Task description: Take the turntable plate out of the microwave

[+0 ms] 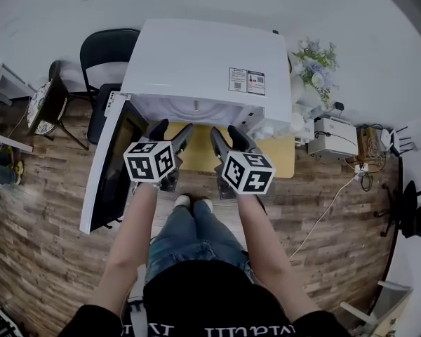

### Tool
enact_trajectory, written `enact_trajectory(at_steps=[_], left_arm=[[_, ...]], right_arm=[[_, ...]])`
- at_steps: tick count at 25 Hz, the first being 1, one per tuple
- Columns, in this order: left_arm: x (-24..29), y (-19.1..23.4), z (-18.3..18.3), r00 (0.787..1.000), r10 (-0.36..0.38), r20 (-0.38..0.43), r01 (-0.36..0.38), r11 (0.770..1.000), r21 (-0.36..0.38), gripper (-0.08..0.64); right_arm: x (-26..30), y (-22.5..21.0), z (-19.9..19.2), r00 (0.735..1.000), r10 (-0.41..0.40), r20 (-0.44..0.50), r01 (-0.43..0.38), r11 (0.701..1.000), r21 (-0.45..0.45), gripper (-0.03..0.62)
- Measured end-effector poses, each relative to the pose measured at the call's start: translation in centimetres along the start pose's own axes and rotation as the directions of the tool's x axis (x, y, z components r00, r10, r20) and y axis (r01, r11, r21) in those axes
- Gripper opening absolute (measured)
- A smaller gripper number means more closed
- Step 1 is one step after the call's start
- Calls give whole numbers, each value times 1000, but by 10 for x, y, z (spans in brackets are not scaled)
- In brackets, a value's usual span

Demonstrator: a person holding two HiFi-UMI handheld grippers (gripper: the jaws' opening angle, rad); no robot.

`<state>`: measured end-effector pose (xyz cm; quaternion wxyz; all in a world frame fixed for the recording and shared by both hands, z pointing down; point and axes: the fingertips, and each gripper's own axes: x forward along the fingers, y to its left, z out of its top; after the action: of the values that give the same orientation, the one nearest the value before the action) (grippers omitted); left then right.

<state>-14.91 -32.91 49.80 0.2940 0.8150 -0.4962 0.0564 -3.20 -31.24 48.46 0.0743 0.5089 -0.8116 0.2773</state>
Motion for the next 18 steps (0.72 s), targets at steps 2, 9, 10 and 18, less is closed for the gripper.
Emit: enact_trajectory(at_steps=[2,9,10,18], left_arm=[[8,8,-8,1000,-12,-25,11,999,-47,337],[37,34,-28,997,-65,-28,52,938,-342,321],[41,37,-30,997,-72,-19,58,918,-392,317],[63,51,-28,981,-119,150,191,673,-715,281]], right_arm=[[5,-1,-6,1000,-11,-3,11,1000,9,209],[14,-3,-29,999,-33,-13,33,998,46,193],[15,-5,-31,999,-36,-12,37,998,56,192],[22,-16,-49,998,-61,0,61,994,92,166]])
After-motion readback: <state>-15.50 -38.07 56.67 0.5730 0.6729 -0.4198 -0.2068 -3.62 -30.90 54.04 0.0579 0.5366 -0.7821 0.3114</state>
